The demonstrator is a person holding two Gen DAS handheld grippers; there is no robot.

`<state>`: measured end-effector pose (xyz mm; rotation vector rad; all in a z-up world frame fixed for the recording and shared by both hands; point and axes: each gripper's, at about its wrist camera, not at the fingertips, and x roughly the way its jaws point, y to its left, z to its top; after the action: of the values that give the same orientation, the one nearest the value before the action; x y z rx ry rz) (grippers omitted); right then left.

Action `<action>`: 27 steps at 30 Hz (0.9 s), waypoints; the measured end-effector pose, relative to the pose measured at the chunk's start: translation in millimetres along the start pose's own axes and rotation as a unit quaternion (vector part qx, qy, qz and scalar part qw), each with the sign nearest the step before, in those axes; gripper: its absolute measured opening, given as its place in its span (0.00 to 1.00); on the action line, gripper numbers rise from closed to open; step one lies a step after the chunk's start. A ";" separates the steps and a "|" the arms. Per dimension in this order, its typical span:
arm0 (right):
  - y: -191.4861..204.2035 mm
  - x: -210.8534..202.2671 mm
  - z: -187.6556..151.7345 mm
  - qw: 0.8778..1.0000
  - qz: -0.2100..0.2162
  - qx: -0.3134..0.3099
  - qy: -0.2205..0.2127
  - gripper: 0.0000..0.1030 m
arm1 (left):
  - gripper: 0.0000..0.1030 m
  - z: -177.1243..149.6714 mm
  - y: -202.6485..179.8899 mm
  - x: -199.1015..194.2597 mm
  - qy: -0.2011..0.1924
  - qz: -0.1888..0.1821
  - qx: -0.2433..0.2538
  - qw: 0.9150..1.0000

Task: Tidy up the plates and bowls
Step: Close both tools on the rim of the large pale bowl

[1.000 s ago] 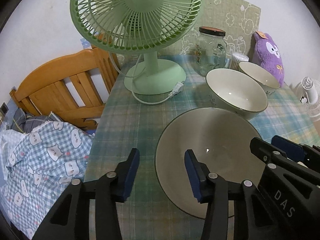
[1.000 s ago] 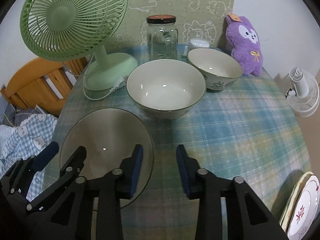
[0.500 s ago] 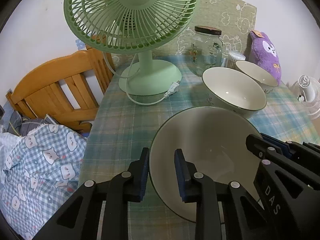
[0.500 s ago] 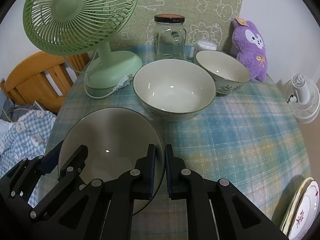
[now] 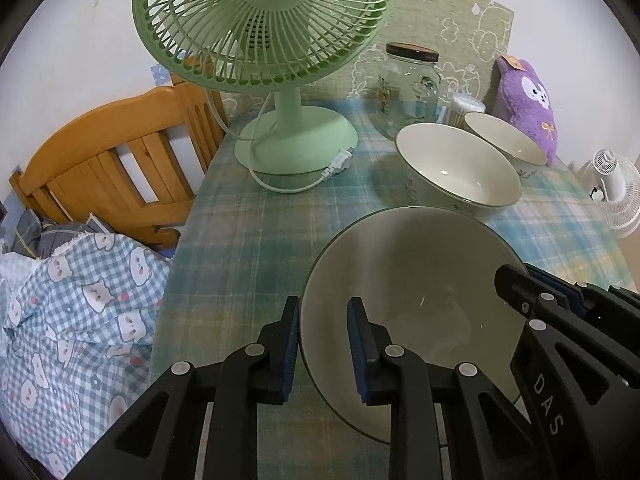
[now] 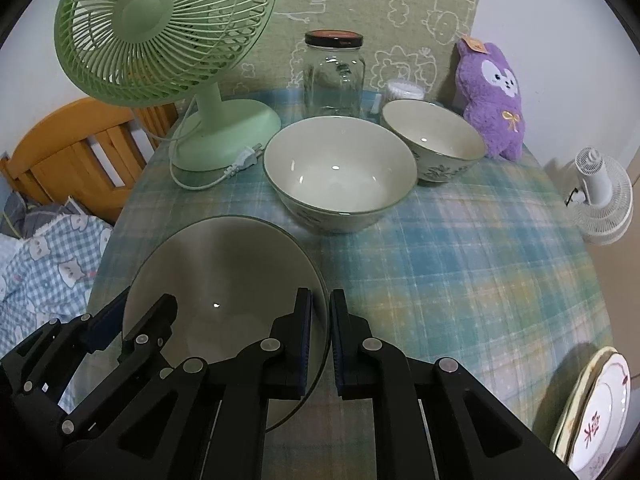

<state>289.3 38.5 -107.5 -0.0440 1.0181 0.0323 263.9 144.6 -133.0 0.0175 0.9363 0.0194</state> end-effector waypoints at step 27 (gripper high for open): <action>-67.7 -93.0 -32.3 0.999 0.007 0.016 -0.035 0.12 | 0.21 -15.8 -67.8 -85.4 -0.026 0.013 -0.005 1.000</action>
<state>216.3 -31.3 -43.8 -0.0066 0.9488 0.0307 201.2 74.9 -75.3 0.0202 0.8841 0.0471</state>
